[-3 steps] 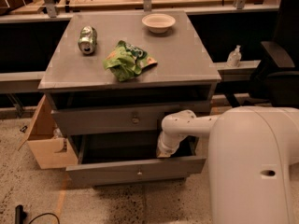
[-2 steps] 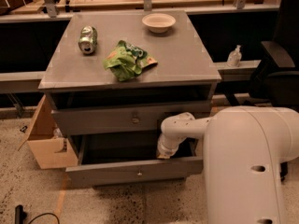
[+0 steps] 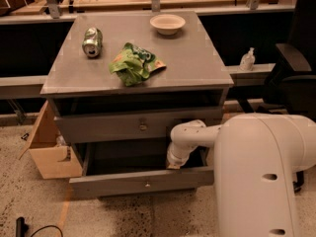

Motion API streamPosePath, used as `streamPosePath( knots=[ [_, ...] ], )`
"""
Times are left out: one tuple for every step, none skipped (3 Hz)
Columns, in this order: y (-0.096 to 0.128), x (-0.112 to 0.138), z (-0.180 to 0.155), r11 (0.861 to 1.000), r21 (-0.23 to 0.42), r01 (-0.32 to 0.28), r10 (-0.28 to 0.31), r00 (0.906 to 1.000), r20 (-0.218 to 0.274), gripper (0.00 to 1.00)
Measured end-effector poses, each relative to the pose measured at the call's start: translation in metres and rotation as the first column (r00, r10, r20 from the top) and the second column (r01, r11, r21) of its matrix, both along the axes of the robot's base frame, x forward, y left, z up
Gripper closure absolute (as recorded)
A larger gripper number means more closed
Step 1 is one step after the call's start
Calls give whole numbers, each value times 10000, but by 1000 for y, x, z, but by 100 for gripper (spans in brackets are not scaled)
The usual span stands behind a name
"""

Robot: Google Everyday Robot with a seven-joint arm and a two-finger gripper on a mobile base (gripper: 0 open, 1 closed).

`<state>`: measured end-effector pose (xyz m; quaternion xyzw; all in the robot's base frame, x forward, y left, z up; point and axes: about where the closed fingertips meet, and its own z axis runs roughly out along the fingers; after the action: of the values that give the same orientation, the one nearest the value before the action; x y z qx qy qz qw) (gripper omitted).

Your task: Open middle drawer

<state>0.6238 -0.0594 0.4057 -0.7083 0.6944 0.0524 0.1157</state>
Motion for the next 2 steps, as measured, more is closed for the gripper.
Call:
streamPosePath(
  knots=[
    [1,-21,-2,9993,209,-298,309,9978,-579,100],
    [1,-21,-2,9993,210,-298,310,9978,-581,100]
  ],
)
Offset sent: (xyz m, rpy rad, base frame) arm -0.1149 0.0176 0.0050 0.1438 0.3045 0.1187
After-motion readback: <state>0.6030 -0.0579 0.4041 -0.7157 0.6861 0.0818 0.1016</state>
